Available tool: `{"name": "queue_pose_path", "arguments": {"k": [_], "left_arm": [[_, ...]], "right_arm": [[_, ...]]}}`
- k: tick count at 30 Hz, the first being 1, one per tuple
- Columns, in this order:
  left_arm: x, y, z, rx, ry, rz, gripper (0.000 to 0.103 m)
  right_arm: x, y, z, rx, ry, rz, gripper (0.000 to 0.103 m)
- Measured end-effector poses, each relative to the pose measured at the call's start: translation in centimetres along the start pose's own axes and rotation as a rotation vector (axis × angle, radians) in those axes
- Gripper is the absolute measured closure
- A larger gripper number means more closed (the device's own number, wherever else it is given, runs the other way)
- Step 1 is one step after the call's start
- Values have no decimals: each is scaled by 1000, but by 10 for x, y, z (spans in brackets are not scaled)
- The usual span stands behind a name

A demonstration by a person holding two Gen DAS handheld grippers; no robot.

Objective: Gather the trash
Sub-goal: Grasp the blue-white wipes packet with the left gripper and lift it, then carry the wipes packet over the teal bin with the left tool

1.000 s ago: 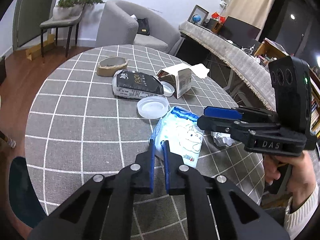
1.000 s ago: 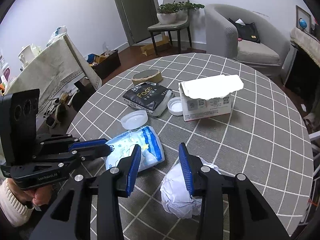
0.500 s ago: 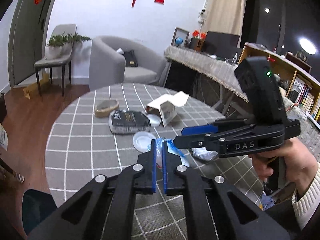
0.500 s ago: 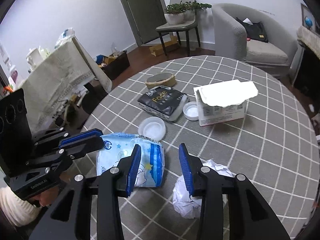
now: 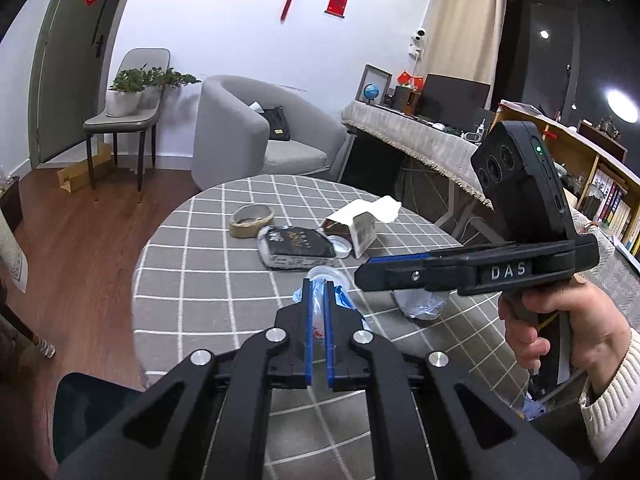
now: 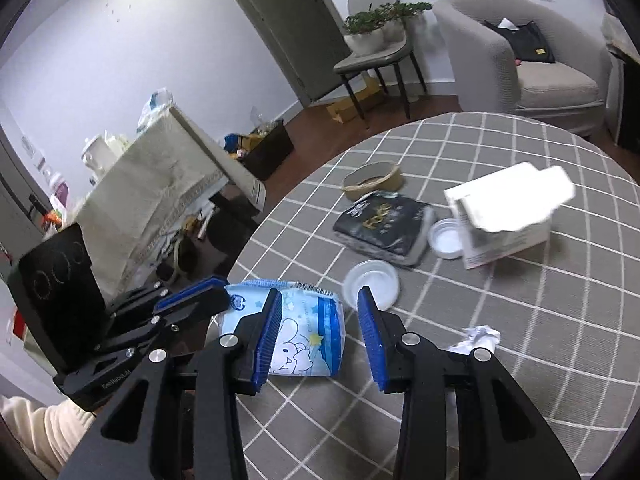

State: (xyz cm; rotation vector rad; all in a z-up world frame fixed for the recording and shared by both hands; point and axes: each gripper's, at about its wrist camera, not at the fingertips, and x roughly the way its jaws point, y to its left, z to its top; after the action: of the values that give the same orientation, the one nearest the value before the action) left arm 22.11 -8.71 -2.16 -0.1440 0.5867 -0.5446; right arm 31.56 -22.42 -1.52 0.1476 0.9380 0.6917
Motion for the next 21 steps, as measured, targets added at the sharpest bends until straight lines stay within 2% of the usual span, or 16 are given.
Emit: {"name": "queue_pose_path", "arguments": {"k": [7,9,14,17,19,21], "left_arm": [[-7,16,-7,1,24,26,98],[-10,19,-9,6,31,38,98],[-17,31,-16,10,55,64,98],[-17,40,-20,7,81,81,98],[-17,46,-23,7,102,96,98],[-18,51,-26,4,113,107,98]], "right_arm": [[26,21,1,-34,81,-43,64],[36,30,1,-58,111,-70,70],[53,36,0,-73,157,-102,75],[63,42,0,-75,174,-78,87],[66,45,0,-86,179,-86,90],[67,48,2,-86,168,-96,98]]}}
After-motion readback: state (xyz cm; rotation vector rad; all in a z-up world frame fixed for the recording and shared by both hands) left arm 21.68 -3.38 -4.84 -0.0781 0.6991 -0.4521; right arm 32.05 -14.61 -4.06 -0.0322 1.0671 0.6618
